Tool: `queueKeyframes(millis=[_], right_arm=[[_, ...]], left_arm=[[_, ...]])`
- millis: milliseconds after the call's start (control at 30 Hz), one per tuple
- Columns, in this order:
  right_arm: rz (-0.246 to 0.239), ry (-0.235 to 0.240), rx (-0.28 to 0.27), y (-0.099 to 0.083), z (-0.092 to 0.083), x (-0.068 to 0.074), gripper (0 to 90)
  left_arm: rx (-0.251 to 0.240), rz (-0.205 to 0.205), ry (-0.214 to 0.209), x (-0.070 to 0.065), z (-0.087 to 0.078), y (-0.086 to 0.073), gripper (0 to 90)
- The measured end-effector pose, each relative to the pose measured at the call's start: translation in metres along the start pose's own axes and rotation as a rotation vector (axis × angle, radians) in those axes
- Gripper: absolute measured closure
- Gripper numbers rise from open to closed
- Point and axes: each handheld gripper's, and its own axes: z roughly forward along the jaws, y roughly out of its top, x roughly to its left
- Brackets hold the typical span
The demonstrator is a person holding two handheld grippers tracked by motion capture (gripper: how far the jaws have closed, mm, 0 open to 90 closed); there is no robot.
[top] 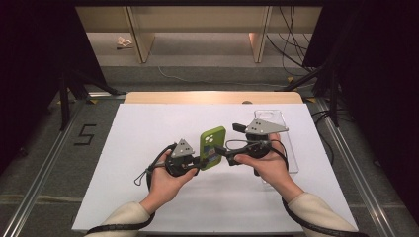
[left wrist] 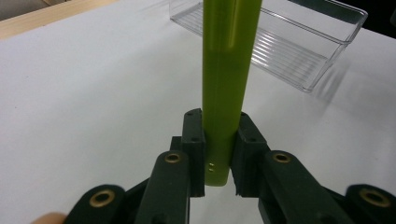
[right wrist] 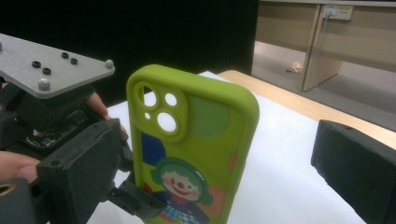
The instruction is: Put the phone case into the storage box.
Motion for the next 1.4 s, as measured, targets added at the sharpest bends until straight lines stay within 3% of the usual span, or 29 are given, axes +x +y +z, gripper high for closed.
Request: queueKeyframes(millis=[900, 1400], right_arm=[[0.026, -0.067, -0.026, -0.001, 0.006, 0.009, 2.9], [0.04, -0.081, -0.028, -0.001, 0.016, 0.014, 2.4]], left_arm=[[-0.001, -0.04, 0.057, -0.002, 0.003, 0.003, 77.5], [0.002, -0.047, 0.058, -0.006, 0.006, 0.004, 77.5]])
